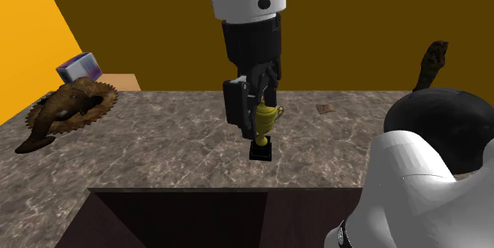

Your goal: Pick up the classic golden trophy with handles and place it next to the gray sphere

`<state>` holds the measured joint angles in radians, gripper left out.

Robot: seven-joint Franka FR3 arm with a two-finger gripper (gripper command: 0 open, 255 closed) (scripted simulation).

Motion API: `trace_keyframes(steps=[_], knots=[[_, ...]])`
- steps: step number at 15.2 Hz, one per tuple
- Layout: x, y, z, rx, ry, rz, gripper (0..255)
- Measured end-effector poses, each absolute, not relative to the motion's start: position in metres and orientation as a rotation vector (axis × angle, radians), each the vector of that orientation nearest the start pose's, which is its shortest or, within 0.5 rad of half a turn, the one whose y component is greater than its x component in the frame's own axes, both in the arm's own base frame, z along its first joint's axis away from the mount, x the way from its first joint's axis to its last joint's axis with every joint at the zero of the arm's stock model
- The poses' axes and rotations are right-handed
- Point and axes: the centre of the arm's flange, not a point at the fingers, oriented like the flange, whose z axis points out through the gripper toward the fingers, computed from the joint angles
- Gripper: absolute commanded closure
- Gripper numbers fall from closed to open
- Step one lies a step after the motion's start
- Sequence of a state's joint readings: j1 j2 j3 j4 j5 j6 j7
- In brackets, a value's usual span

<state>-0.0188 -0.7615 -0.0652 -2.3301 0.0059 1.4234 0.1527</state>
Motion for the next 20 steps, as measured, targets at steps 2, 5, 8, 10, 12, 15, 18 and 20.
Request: trace_keyframes(steps=[2, 5, 8, 10, 12, 15, 18, 20], knots=[[0.297, -0.036, 0.579, -3.071, 0.33, 0.224, 0], [0.3, -0.063, 0.566, -3.074, 0.318, 0.188, 0], [0.306, -0.099, 0.549, -3.076, 0.305, 0.148, 0], [0.312, -0.117, 0.532, -3.078, 0.295, 0.121, 0], [0.316, -0.139, 0.521, -3.079, 0.285, 0.092, 0], [0.324, -0.171, 0.501, -3.081, 0.269, 0.05, 0], [0.332, -0.205, 0.487, -3.082, 0.255, 0.007, 0], [0.341, -0.228, 0.477, -3.082, 0.245, -0.02, 0]])
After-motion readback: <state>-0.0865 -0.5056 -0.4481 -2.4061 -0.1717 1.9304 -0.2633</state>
